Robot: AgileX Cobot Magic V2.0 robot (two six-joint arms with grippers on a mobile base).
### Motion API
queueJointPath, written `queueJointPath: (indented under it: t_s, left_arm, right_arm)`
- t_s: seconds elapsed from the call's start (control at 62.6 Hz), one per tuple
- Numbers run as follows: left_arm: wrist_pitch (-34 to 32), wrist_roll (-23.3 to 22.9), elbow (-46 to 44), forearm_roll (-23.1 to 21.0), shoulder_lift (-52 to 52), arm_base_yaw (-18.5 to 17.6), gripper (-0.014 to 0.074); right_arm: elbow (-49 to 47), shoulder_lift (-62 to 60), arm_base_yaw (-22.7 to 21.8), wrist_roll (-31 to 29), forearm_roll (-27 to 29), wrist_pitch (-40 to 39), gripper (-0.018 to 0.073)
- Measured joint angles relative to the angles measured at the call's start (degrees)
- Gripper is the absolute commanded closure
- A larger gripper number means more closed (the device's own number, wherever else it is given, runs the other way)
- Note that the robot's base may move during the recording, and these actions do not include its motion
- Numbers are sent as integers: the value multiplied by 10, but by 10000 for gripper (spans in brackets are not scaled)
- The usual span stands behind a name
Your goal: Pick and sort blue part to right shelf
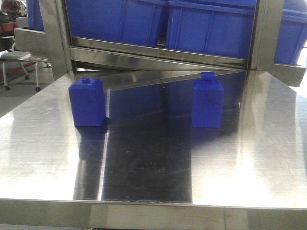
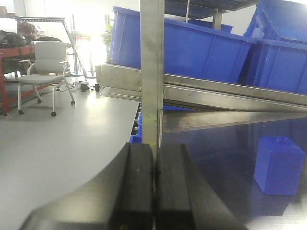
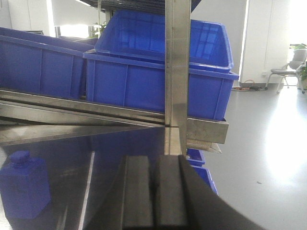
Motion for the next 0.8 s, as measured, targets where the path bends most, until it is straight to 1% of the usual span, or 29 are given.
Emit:
queueJointPath:
  t_s: [0.799]
  left_arm:
    - [0,0,0,0,0,0,473]
  right_arm:
    - [0,0,0,0,0,-1,503]
